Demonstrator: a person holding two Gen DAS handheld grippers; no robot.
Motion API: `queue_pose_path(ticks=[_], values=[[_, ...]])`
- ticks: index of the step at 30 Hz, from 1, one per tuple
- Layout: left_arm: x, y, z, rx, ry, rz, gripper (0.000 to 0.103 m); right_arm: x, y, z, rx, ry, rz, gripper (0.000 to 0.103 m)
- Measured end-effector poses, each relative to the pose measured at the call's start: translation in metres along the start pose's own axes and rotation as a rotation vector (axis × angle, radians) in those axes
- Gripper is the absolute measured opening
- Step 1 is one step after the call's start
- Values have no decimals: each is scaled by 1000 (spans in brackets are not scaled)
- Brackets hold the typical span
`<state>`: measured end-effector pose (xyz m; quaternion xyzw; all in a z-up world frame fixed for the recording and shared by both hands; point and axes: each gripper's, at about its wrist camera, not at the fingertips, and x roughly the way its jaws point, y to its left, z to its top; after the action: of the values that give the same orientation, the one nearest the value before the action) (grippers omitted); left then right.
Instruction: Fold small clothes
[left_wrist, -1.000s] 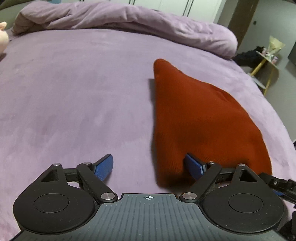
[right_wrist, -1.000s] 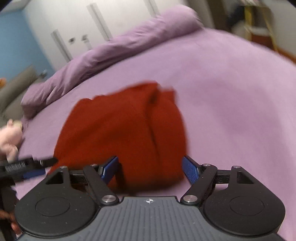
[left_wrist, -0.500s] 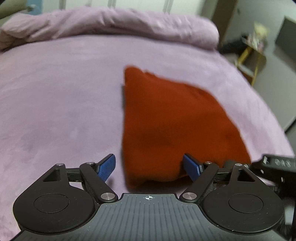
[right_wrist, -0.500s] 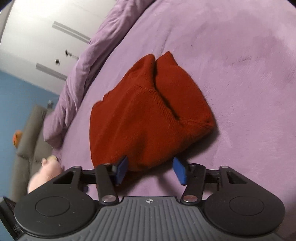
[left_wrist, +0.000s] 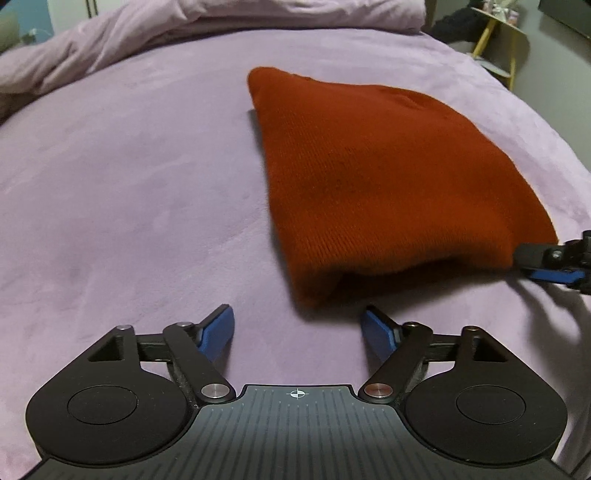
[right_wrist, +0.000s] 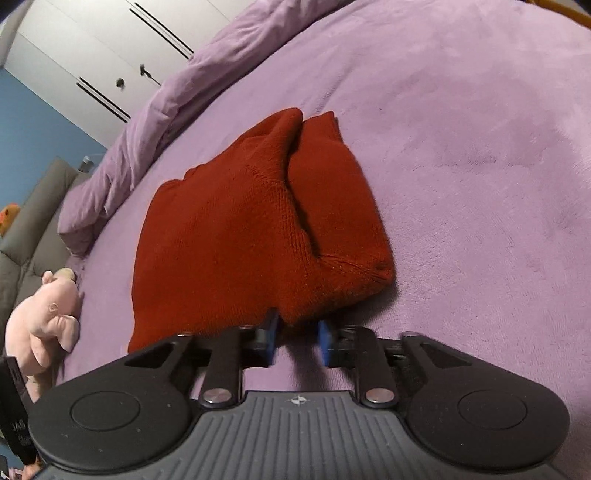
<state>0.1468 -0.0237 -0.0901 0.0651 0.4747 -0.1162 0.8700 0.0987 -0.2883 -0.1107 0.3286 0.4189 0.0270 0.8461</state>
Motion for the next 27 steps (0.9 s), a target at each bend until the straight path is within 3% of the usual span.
queue_pose_path(ticks=[3,6,7,10,14,18,22,27], values=[[-14,-5,-7,-28,-10,35,90,-14,10,-1,-61,8,-82,41],[-35,-13,-11,-59,-36,62,95,-28,28,-11,-183,21,-204,68],[-42,-14,-12,-62,-47,75,97,-34,32,-16,-223,31,-228,71],[-65,-24,-12,-66,-88,111,97,-51,51,-33,-324,35,-267,85],[-87,-25,-11,-101,-106,113,100,-65,72,-46,-408,23,-289,97],[-105,-19,-12,-143,-126,58,100,-78,93,-50,-419,33,-281,99],[-117,-20,-8,-130,-101,105,100,-77,106,-46,-412,56,-284,99],[-126,-20,-2,-107,-86,123,100,-72,114,-43,-382,77,-362,99]])
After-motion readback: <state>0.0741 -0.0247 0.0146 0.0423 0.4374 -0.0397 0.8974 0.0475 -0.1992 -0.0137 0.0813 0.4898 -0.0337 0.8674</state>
